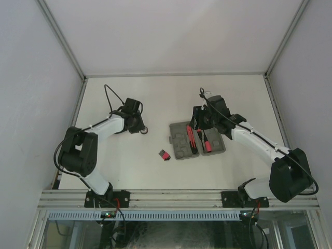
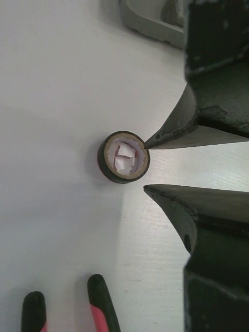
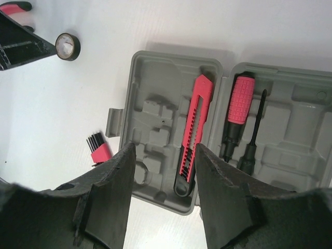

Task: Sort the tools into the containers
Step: Pick up the engineering item from the center of the board.

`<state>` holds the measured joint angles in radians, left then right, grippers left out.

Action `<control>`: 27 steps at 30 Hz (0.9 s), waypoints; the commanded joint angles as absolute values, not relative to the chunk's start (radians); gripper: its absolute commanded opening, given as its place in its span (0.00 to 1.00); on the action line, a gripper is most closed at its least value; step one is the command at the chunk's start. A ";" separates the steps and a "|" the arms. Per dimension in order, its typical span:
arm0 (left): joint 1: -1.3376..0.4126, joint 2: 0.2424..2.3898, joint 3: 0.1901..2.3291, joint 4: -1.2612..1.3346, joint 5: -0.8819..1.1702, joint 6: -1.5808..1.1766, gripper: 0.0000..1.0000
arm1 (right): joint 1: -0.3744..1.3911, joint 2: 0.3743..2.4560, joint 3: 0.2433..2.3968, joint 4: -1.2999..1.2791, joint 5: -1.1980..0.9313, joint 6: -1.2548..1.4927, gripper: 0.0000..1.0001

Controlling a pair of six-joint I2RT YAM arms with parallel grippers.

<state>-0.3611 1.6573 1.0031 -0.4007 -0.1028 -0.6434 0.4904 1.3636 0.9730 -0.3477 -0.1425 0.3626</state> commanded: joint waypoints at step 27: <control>-0.336 1.772 1.088 -0.345 -0.103 -0.640 0.18 | 0.485 1.383 0.977 -0.329 -0.169 0.377 0.48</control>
